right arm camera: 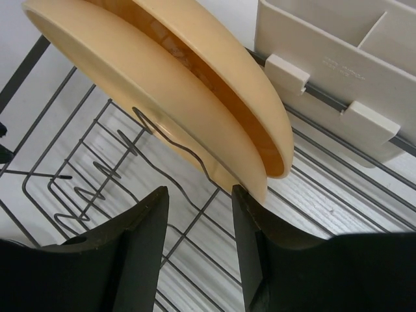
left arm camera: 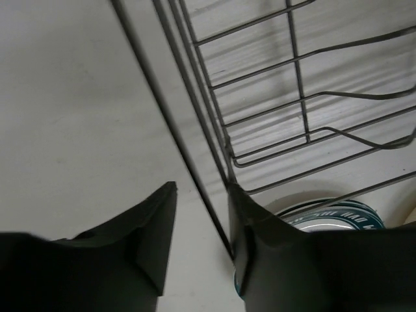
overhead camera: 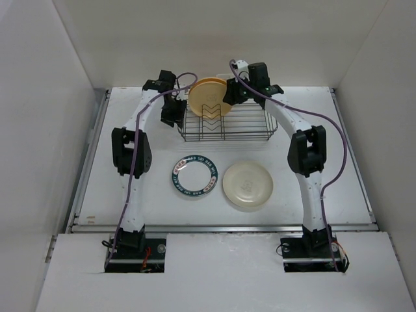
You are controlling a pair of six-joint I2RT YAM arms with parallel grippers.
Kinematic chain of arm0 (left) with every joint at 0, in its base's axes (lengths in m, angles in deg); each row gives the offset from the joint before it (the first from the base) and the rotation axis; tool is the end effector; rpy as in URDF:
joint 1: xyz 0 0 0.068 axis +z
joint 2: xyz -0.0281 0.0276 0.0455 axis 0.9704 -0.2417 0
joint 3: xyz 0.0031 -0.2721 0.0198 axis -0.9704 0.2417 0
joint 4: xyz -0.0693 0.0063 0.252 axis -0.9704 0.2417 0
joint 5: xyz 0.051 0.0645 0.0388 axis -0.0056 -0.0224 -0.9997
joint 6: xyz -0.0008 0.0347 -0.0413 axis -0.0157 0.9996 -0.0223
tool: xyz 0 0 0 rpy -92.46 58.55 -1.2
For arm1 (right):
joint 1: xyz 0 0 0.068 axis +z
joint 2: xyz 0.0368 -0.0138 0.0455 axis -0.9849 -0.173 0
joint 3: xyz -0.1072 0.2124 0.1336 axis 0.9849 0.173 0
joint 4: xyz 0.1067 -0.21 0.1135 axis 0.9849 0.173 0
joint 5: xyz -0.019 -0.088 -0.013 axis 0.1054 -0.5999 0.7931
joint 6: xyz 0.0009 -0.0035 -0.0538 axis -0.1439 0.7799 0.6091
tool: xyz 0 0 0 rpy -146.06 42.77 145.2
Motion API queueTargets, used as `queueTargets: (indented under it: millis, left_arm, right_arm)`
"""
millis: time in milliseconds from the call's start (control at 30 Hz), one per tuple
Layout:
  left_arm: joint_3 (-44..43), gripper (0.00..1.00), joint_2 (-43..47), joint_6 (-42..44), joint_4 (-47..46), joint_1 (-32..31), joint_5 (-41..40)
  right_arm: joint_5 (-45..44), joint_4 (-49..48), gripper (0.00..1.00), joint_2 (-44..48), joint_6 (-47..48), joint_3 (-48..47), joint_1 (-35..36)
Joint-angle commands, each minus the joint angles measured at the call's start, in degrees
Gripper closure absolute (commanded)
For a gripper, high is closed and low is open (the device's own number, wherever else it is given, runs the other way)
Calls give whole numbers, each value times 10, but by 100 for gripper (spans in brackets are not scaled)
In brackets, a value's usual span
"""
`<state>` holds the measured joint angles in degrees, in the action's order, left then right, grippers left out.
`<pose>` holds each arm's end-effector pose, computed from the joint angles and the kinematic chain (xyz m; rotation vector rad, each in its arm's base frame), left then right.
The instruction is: Unload the plates from the dish rack
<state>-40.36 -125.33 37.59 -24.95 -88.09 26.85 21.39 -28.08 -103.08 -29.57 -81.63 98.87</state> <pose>0.4783 -0.1098 0.2540 0.4800 2.5939 -0.3127 0.5114 0.1882 0.2734 -0.6044 2.0321 0.5775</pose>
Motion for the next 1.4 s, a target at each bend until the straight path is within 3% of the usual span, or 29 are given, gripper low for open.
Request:
queueTargets:
  millis: [0,100,200,467,867,1233,1267,1300,1367]
  left_arm:
    - [-17,69,-1,2,3,-5,-6]
    - [-17,90,-7,-5,3,-5,-1]
    - [-17,100,-12,-18,3,-5,-1]
    - [-12,100,-7,-23,3,-5,4]
    - [-6,100,3,-28,3,-5,4]
    - [-1,100,3,-28,9,-5,4]
    - [-1,100,3,-28,9,-5,9]
    - [-1,100,3,-34,9,-5,10]
    - [-1,100,3,-41,9,-5,10]
  right_arm:
    - [5,-41,50,44,4,-3,-6]
    - [-9,-58,45,87,9,43,-6]
    - [-34,-63,45,103,9,57,-6]
    - [-34,-58,45,80,9,34,-6]
    - [-12,-51,61,40,4,17,-6]
    - [36,-46,63,-33,-29,-37,-1]
    - [36,-46,68,-33,-35,-37,-1]
    - [28,-46,81,-33,-35,-37,-1]
    - [14,-46,93,-13,-41,-28,-1]
